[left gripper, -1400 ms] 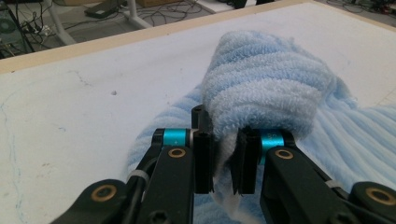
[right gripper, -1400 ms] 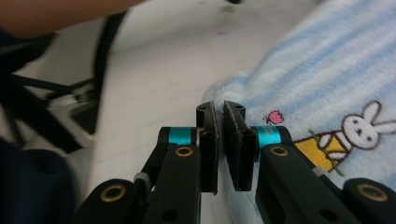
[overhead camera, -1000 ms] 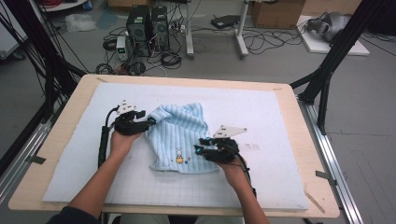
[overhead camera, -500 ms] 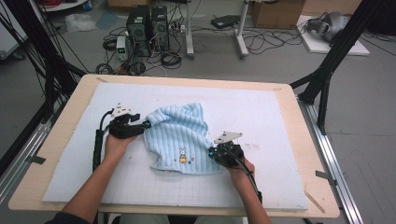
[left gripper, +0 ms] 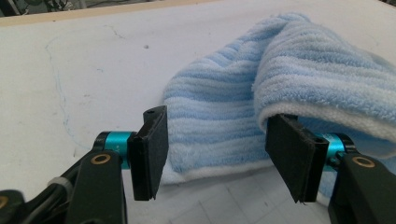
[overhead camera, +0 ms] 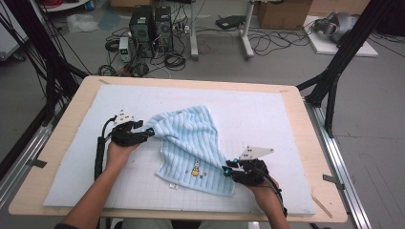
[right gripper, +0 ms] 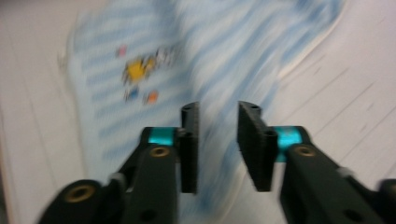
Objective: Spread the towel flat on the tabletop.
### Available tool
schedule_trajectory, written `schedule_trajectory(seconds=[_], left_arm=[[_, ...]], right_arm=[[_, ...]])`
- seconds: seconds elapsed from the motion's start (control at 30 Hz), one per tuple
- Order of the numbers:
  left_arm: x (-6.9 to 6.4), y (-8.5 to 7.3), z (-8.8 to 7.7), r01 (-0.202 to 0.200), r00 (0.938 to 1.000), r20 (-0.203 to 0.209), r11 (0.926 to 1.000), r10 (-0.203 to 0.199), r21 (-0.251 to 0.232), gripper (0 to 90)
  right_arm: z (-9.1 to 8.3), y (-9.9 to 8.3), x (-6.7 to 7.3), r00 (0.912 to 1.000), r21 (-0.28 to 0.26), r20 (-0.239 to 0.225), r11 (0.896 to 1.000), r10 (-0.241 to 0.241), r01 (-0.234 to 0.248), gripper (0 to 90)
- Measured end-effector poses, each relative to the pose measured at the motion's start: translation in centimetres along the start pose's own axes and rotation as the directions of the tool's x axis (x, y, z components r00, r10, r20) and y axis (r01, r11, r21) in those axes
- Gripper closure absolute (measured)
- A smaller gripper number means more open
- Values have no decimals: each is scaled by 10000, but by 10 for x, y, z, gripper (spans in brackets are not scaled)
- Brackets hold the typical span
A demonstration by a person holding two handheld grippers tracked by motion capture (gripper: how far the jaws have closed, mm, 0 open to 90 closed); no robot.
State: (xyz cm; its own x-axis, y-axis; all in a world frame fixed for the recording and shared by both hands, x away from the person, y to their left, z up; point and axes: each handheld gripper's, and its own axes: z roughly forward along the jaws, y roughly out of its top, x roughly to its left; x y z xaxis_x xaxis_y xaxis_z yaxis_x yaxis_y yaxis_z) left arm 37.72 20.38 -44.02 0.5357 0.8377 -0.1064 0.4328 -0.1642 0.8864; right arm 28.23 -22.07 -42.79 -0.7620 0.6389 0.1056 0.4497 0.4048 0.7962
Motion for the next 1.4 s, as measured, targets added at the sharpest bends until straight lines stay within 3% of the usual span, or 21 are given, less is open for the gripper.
schedule_trajectory(seconds=[0.07, 0.13, 0.27, 0.37, 0.43, 0.5, 0.63, 0.73, 0.8, 0.93, 0.97, 1.03, 1.1, 1.17, 1.23, 1.3, 1.33, 1.4], left_arm=[[1, -2, -2, 27, 10000, 26, 10000, -27, -23, 399], [1, -3, -3, 71, 9999, 83, 10000, -71, -4, 399], [2, -6, -5, 94, 9998, 157, 9999, -95, 40, 398], [3, -7, -7, 80, 9997, 218, 10000, -79, -52, 398], [4, -9, -9, 87, 9996, 284, 9999, -85, -88, 398], [4, -11, -11, 148, 9995, 270, 9998, -143, -154, 398], [6, -14, -12, 231, 9992, 321, 9995, -224, -215, 399], [6, -14, -12, 255, 9988, 414, 9994, -245, -232, 398], [6, -14, -13, 242, 9985, 494, 9994, -230, -242, 399], [5, -14, -13, 224, 9982, 561, 9994, -210, -253, 399], [4, -14, -13, 206, 9982, 567, 9995, -192, -236, 399], [3, -14, -12, 143, 9980, 620, 9996, -129, -224, 399], [2, -14, -12, 124, 9980, 626, 9997, -111, -197, 399], [1, -14, -12, 32, 9980, 628, 9999, -22, -159, 399], [0, -14, -12, 23, 9977, 672, 9999, -13, -147, 399], [-1, -14, -12, -14, 9976, 697, 9999, 22, -115, 399], [-2, -14, -11, -27, 9975, 702, 10000, 34, -94, 399], [-3, -14, -11, -98, 9969, 779, 9999, 100, -34, 398]], right_arm=[[4, 10, -9, 9977, -671, 331, 9961, 590, -566, 440], [12, 21, -18, 9942, -987, 791, 9930, 735, -655, 372], [41, 45, -34, 9892, -739, 1356, 9963, 548, -450, 278], [64, 59, -47, 9903, -377, 1172, 9968, 741, -701, 212], [78, 66, -52, 9907, 79, 1236, 9983, 570, -585, 212], [89, 71, -55, 9912, 199, 1249, 9987, 444, -473, 219], [109, 84, -57, 9867, 428, 1624, 9990, 31, -102, 442], [124, 88, -60, 9782, 633, 2057, 9972, 271, -409, 554], [135, 87, -65, 9818, 972, 1844, 9932, 457, -645, 597], [134, 91, -70, 9780, 1034, 2072, 9935, 255, -478, 817], [133, 91, -71, 9755, 1082, 2194, 9933, 156, -402, 833], [130, 91, -75, 9640, 1131, 2657, 9926, 118, -433, 843], [125, 90, -80, 9434, 1062, 3307, 9923, 245, -630, 844], [118, 89, -87, 9050, 833, 4223, 9920, 515, -953, 844], [108, 88, -94, 8573, 433, 5076, 9913, 854, -1243, 842], [99, 86, -98, 8170, 236, 5673, 9896, 1033, -1415, 832], [97, 85, -101, 8143, 200, 5695, 9885, 1122, -1502, 808], [94, 82, -103, 8281, 134, 5422, 9840, 1423, -1778, 702]])
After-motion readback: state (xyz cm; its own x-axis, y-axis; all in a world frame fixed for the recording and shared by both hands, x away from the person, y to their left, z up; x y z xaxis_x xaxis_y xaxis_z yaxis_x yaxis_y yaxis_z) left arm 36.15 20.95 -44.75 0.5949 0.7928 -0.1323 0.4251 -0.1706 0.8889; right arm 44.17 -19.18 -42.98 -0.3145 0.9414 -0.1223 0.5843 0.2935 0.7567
